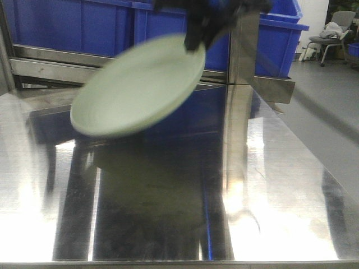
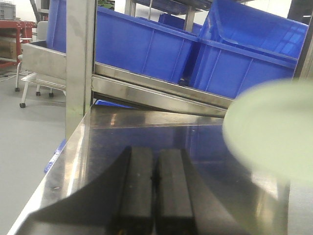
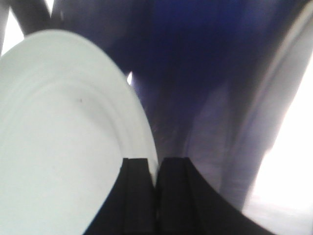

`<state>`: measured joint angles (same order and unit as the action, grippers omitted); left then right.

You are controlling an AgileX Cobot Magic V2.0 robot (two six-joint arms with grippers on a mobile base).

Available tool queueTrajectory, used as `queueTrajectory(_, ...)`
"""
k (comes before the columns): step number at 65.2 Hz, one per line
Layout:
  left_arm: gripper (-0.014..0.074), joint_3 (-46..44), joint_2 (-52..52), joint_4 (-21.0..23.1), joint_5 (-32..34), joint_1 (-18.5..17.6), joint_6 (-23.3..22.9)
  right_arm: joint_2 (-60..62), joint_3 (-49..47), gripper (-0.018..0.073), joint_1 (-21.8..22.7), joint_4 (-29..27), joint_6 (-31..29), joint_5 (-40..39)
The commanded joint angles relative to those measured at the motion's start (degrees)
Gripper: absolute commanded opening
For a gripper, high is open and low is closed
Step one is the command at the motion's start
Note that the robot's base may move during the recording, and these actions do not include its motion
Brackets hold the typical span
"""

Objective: Place green plate on second shelf with right arm
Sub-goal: 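Lift the green plate off the table with the right gripper, then hold the plate in the right gripper while driving away from the table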

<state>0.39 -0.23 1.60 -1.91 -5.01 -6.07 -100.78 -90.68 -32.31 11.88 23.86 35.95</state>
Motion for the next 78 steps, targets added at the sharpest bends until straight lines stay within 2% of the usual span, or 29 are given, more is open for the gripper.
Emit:
queueTrajectory(1,0.0130,2.3,-0.9,0.5,5.1,-0.2,-0.2,8.7,-1.7,0.0056,0.1,1.7,0.0,-2.8)
queueTrajectory(15,0.0130,2.3,-0.9,0.5,5.1,-0.2,-0.2,21.1,4.1,0.0055,0.1,6.4,2.1,-3.6)
queueTrajectory(22,0.0130,2.3,-0.9,0.5,5.1,-0.2,-0.2,29.2,12.0,0.0055,0.1,13.0,6.1,-5.8)
queueTrajectory(30,0.0130,2.3,-0.9,0.5,5.1,-0.2,-0.2,38.5,23.8,0.0055,0.1,20.7,13.9,-11.1)
queueTrajectory(35,0.0130,2.3,-0.9,0.5,5.1,-0.2,-0.2,44.2,30.1,0.0055,0.1,25.8,16.2,-14.7)
queueTrajectory(40,0.0130,2.3,-0.9,0.5,5.1,-0.2,-0.2,49.2,35.6,0.0055,0.1,28.6,18.1,-16.2)
queueTrajectory(58,0.0130,2.3,-0.9,0.5,5.1,-0.2,-0.2,69.9,54.4,0.0055,0.1,28.6,24.5,-17.3)
queueTrajectory(78,0.0130,2.3,-0.9,0.5,5.1,-0.2,-0.2,86.0,69.6,0.0055,0.1,28.5,25.2,-22.3)
